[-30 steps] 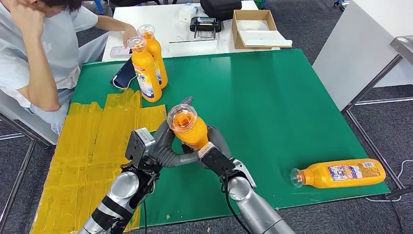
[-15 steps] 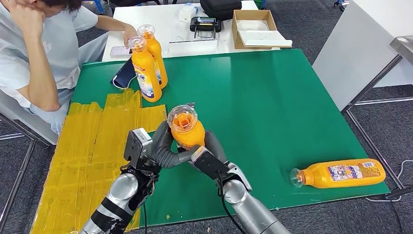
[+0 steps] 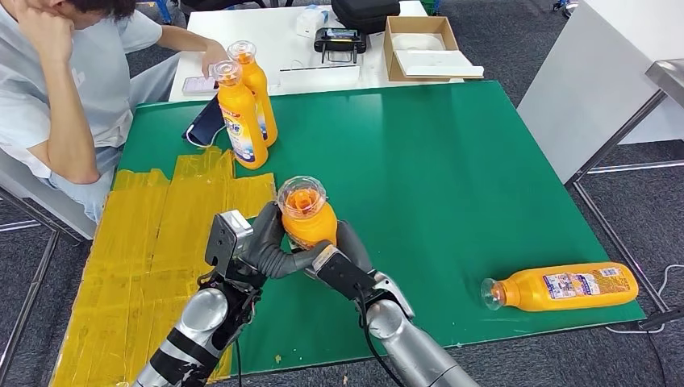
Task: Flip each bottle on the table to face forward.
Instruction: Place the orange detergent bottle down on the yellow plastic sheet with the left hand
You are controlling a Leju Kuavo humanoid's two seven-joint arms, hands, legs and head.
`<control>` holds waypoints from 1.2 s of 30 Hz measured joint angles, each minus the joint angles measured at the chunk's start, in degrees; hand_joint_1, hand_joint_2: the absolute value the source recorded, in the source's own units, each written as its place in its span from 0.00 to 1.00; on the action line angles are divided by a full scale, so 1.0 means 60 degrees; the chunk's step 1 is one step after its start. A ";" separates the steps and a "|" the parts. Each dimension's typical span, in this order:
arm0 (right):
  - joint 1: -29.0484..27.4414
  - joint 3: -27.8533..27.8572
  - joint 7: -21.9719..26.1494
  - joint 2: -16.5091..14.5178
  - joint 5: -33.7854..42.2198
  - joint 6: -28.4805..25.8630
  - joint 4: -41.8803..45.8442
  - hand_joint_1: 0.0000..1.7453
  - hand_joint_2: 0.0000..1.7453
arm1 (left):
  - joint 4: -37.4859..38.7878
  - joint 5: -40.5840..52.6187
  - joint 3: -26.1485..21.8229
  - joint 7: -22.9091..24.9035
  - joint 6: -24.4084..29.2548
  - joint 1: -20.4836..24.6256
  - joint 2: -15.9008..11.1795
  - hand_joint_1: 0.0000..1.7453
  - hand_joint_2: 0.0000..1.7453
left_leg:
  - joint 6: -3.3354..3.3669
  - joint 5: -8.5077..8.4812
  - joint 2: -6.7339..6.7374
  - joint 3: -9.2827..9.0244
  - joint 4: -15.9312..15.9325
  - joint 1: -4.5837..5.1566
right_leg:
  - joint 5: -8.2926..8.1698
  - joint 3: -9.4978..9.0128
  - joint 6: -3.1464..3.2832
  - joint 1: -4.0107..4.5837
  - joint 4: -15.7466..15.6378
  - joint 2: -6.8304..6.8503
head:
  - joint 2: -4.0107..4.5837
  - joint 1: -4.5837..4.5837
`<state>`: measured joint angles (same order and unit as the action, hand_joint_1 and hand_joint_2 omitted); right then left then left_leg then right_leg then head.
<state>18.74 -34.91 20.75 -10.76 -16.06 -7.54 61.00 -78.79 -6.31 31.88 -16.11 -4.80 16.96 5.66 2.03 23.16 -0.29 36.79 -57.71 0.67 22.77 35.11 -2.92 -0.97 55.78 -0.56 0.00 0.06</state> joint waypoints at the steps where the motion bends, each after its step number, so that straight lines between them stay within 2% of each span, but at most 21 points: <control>1: 0.0001 0.0000 0.0016 -0.0008 0.0004 -0.0024 -0.0022 1.00 1.00 | 0.0008 -0.0009 0.0000 0.0000 0.0003 0.0000 0.0000 1.00 1.00 | 0.0000 0.0000 0.0000 0.0000 0.0000 0.0000 | 0.0000 0.0000 0.0000 0.0000 0.0000 0.0000 | 0.0000 0.0000; 9: 0.0010 0.0001 0.0062 -0.0061 0.0031 -0.0114 -0.0120 1.00 1.00 | 0.0043 -0.0020 0.0001 0.0000 0.0007 0.0001 0.0000 1.00 1.00 | 0.0000 0.0000 0.0000 0.0000 0.0000 0.0000 | 0.0000 0.0000 0.0000 0.0000 0.0000 0.0000 | 0.0000 -0.0001; 10: 0.0009 0.0002 0.0067 -0.0063 0.0046 -0.0136 -0.0120 0.91 1.00 | 0.0044 -0.0023 0.0001 -0.0001 0.0010 0.0002 0.0000 1.00 1.00 | 0.0000 0.0000 0.0000 0.0000 0.0000 0.0000 | 0.0000 0.0000 0.0000 0.0000 0.0000 0.0000 | 0.0000 0.0000; 13: 0.0002 0.0020 0.0101 -0.0068 0.0188 -0.0276 -0.0104 0.16 1.00 | 0.0042 -0.0045 0.0000 -0.0026 0.0067 0.0003 0.0000 1.00 1.00 | 0.0000 -0.0001 0.0000 0.0000 0.0000 0.0000 | 0.0000 0.0000 0.0000 -0.0001 0.0000 0.0000 | 0.0000 0.0000; 14: -0.0009 0.0032 0.0115 -0.0068 0.0274 -0.0343 -0.0063 0.00 1.00 | 0.0035 -0.0049 -0.0002 -0.0046 0.0135 0.0001 -0.0001 1.00 1.00 | 0.0000 -0.0001 0.0000 0.0000 0.0000 0.0000 | 0.0000 0.0000 0.0000 0.0000 0.0000 0.0000 | 0.0000 0.0000; 21: -0.0373 0.0389 0.0092 0.0157 0.0908 -0.0559 0.1417 0.00 1.00 | -0.0463 0.0680 -0.0384 -0.0260 0.1100 -0.0031 -0.0299 1.00 1.00 | -0.0001 -0.0001 0.0006 0.0000 0.0000 0.0000 | -0.0001 0.0004 0.0000 0.0000 0.0000 -0.0002 | 0.0000 0.0001; 25: -0.0537 0.0687 0.0046 0.0397 0.1043 -0.0570 0.2514 0.00 1.00 | -0.0824 0.0880 -0.0875 -0.0217 0.1206 -0.0015 -0.0584 1.00 1.00 | -0.0002 -0.0002 0.0007 -0.0001 0.0000 -0.0001 | -0.0001 0.0006 0.0000 0.0000 0.0000 -0.0002 | 0.0000 0.0000; 30: -0.0642 0.0798 0.0031 0.0529 0.1054 -0.0566 0.3167 0.00 1.00 | -0.1029 0.0949 -0.1094 -0.0197 0.1206 -0.0007 -0.0729 1.00 1.00 | -0.0001 -0.0003 0.0005 -0.0001 0.0000 0.0000 | -0.0001 0.0004 0.0001 -0.0001 0.0000 -0.0002 | 0.0000 -0.0001; 32: -0.0673 0.0804 0.0059 0.0560 0.1081 -0.0561 0.3301 0.00 0.50 | -0.1061 0.1027 -0.1137 -0.0191 0.1241 -0.0004 -0.0765 1.00 1.00 | -0.0001 -0.0003 0.0006 -0.0001 0.0000 0.0001 | -0.0001 0.0004 0.0000 -0.0002 0.0000 -0.0002 | 0.0000 -0.0002; 34: -0.0716 0.0822 0.0104 0.0602 0.1119 -0.0556 0.3472 0.00 0.50 | -0.1077 0.1290 -0.1187 -0.0179 0.1388 0.0005 -0.0826 1.00 1.00 | -0.0001 -0.0003 0.0006 -0.0001 0.0000 0.0001 | -0.0002 0.0005 0.0000 -0.0002 0.0000 -0.0002 | 0.0000 -0.0003; 36: -0.0783 0.0867 0.0126 0.0660 0.1132 -0.0566 0.3727 0.00 1.00 | -0.1089 0.1925 -0.1278 -0.0168 0.1712 0.0026 -0.0931 1.00 1.00 | -0.0001 -0.0003 0.0007 -0.0001 0.0000 0.0001 | -0.0002 0.0005 0.0000 -0.0001 0.0000 -0.0002 | 0.0000 -0.0002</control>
<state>14.04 -29.70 21.51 -6.80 -9.27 -10.93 83.37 -85.33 5.25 24.22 -17.11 5.47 17.12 0.08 2.02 23.15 -0.25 36.79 -57.72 0.68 22.76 35.14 -2.92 -0.98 55.77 -0.58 0.00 0.05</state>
